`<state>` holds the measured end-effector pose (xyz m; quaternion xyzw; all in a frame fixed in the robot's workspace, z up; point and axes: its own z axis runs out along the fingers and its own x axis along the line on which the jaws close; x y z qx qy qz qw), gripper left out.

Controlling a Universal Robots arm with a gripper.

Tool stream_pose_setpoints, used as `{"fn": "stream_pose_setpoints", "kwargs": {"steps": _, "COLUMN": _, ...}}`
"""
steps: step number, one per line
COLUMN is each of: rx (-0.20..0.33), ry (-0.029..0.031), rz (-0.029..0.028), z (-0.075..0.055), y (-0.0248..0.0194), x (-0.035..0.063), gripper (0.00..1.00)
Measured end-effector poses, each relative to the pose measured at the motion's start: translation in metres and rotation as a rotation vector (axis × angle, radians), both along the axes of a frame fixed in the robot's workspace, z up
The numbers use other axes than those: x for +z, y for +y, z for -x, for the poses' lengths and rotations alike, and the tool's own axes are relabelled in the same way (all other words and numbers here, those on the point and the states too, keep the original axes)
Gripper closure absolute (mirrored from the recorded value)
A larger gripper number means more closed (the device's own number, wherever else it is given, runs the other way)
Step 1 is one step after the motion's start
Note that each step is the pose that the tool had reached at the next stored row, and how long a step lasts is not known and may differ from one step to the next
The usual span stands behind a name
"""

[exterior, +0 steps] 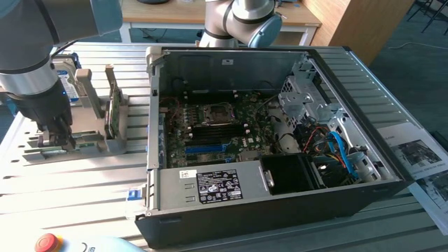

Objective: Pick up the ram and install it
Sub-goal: 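Pick up the ram and move it above insertion slot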

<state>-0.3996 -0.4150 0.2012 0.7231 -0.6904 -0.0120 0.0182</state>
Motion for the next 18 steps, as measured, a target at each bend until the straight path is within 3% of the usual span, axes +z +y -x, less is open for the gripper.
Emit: {"fn": "stream_pose_setpoints", "kwargs": {"steps": 18, "rx": 0.0, "ry": -0.0001, "rz": 0.0, "z": 0.0, "y": 0.0, "x": 0.0196, "gripper": 0.88}}
